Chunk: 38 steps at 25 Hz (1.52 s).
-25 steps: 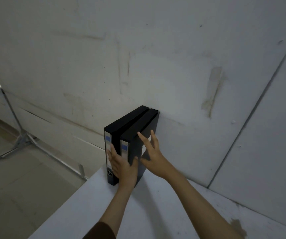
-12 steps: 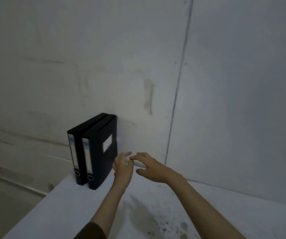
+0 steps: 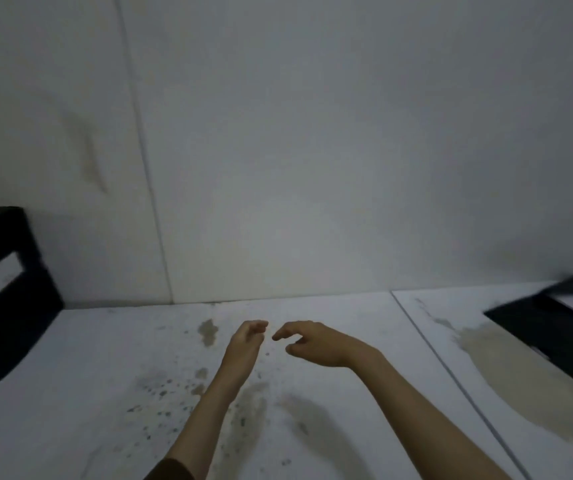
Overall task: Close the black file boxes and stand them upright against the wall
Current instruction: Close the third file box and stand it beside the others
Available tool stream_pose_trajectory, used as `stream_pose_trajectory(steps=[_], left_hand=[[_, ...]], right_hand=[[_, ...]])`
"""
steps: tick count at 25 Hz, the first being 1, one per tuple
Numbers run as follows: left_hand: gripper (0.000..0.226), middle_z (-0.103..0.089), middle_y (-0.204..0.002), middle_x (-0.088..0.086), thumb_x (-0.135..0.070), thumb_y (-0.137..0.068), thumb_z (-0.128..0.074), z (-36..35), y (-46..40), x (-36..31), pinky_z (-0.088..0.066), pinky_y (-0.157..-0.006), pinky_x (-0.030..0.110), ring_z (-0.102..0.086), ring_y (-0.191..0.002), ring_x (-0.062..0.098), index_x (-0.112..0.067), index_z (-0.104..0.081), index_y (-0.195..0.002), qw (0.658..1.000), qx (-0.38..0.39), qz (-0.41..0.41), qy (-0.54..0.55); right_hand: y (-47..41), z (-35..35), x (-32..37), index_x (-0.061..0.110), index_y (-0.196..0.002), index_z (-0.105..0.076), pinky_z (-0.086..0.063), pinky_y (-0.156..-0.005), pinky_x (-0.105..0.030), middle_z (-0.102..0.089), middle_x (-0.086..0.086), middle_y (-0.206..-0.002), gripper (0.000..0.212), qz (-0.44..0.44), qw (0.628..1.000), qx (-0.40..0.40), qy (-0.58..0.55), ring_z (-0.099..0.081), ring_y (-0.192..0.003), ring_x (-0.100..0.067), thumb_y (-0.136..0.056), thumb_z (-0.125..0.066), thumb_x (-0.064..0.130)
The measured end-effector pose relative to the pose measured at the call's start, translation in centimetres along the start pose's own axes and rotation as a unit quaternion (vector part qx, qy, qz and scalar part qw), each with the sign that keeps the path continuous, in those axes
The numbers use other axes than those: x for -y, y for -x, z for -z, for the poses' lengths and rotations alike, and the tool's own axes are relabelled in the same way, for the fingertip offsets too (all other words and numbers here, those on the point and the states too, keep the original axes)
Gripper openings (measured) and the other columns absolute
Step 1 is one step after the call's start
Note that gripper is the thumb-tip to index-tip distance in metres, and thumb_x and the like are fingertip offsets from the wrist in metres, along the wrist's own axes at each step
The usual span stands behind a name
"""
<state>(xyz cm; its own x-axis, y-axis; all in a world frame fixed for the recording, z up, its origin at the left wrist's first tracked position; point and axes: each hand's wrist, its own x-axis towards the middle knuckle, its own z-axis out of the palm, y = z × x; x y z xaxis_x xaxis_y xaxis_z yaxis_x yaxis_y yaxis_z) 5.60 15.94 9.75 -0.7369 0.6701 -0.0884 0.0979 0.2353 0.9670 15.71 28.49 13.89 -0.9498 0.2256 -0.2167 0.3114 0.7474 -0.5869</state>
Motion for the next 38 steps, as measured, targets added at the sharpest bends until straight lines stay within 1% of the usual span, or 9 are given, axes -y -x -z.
stream_pose_trajectory(steps=[8,12,16,19,22,26,30,35,38], left_hand=[[0.022,-0.055,-0.12,0.0,-0.013,-0.093,-0.04,-14.2,-1.4,3.4,-0.036,-0.089,0.023,-0.05,-0.114,0.014,-0.025,-0.052,-0.106,0.968,0.225,0.022,-0.113],[0.02,-0.052,-0.129,0.003,-0.017,-0.095,-0.039,-17.6,-3.6,5.4,-0.036,-0.091,0.024,-0.048,-0.116,0.015,-0.025,-0.05,-0.109,0.957,0.255,0.051,-0.131],[0.038,-0.033,-0.149,0.008,-0.015,-0.095,-0.038,-18.4,-4.8,9.1,-0.026,-0.11,0.031,-0.031,-0.137,0.022,-0.015,-0.041,-0.133,0.937,0.276,0.085,-0.195],[0.049,-0.005,-0.159,0.002,-0.017,-0.095,-0.037,-18.4,-4.0,11.6,-0.007,-0.118,0.032,-0.003,-0.146,0.018,-0.018,-0.025,-0.143,0.922,0.27,0.062,-0.271],[0.054,0.0,-0.159,-0.002,-0.018,-0.094,-0.039,-18.5,-3.3,12.0,-0.004,-0.118,0.032,0.002,-0.146,0.017,-0.023,-0.019,-0.144,0.915,0.248,0.036,-0.316],[0.056,0.0,-0.159,-0.003,-0.02,-0.094,-0.038,-19.2,-2.9,11.6,-0.004,-0.119,0.034,0.002,-0.146,0.016,-0.024,-0.017,-0.145,0.914,0.215,0.048,-0.341],[0.049,-0.011,-0.158,-0.001,-0.017,-0.093,-0.04,-20.2,-2.7,11.2,-0.01,-0.119,0.034,-0.005,-0.146,0.017,-0.02,-0.029,-0.14,0.922,0.164,0.063,-0.344],[0.045,-0.007,-0.158,0.006,-0.021,-0.094,-0.041,-24.4,-2.3,9.6,-0.013,-0.118,0.038,-0.002,-0.146,0.023,-0.017,-0.032,-0.138,0.932,0.108,0.13,-0.321],[0.044,-0.007,-0.158,0.007,-0.023,-0.094,-0.04,-27.9,-2.6,9.1,-0.015,-0.118,0.038,-0.003,-0.146,0.025,-0.018,-0.034,-0.137,0.93,0.118,0.122,-0.326]], right_hand=[[8.8,0.1,-16.2,0.023,-0.122,-0.053,-0.037,-0.1,-0.031,-0.048,-0.005,-0.137,0.031,-0.169,0.977,-0.081,-0.1,-0.046,-0.123,-0.017,-0.092,-0.045,0.019],[8.9,-0.3,-21.7,0.028,-0.116,-0.056,-0.038,-0.102,-0.032,-0.051,-0.002,-0.133,0.028,-0.219,0.957,-0.098,-0.16,-0.046,-0.123,-0.014,-0.092,-0.046,0.02],[7.8,-2.1,-24.6,0.021,-0.127,-0.047,-0.033,-0.099,-0.027,-0.045,-0.005,-0.137,0.034,-0.27,0.929,-0.145,-0.206,-0.043,-0.128,-0.022,-0.093,-0.044,0.014],[7.4,-4.9,-26.3,0.019,-0.135,-0.038,-0.024,-0.109,-0.033,-0.033,-0.007,-0.147,0.043,-0.293,0.937,-0.093,-0.168,-0.031,-0.135,-0.024,-0.093,-0.044,0.014],[7.5,-6.8,-27.0,0.027,-0.139,-0.029,-0.018,-0.113,-0.045,-0.015,-0.001,-0.156,0.053,-0.318,0.945,-0.066,-0.044,-0.015,-0.142,-0.025,-0.089,-0.046,0.018],[8.6,-9.0,-26.9,0.035,-0.143,-0.016,-0.006,-0.116,-0.044,0.0,0.006,-0.158,0.058,-0.291,0.95,-0.115,0.006,0.0,-0.145,-0.017,-0.089,-0.038,0.027],[10.5,-9.8,-28.4,0.043,-0.142,-0.009,0.001,-0.112,-0.031,0.005,0.009,-0.158,0.067,-0.217,0.971,-0.098,0.03,0.012,-0.143,-0.01,-0.075,-0.009,0.052],[12.2,-6.6,-32.1,0.046,-0.139,-0.015,0.0,-0.107,-0.029,0.0,0.014,-0.157,0.061,-0.09,0.994,-0.028,0.052,0.006,-0.142,-0.003,-0.078,-0.016,0.053],[13.1,-4.1,-34.5,0.034,-0.139,-0.027,-0.007,-0.11,-0.03,-0.011,0.01,-0.157,0.048,-0.068,0.997,-0.014,0.022,-0.004,-0.144,-0.009,-0.093,-0.037,0.03]])
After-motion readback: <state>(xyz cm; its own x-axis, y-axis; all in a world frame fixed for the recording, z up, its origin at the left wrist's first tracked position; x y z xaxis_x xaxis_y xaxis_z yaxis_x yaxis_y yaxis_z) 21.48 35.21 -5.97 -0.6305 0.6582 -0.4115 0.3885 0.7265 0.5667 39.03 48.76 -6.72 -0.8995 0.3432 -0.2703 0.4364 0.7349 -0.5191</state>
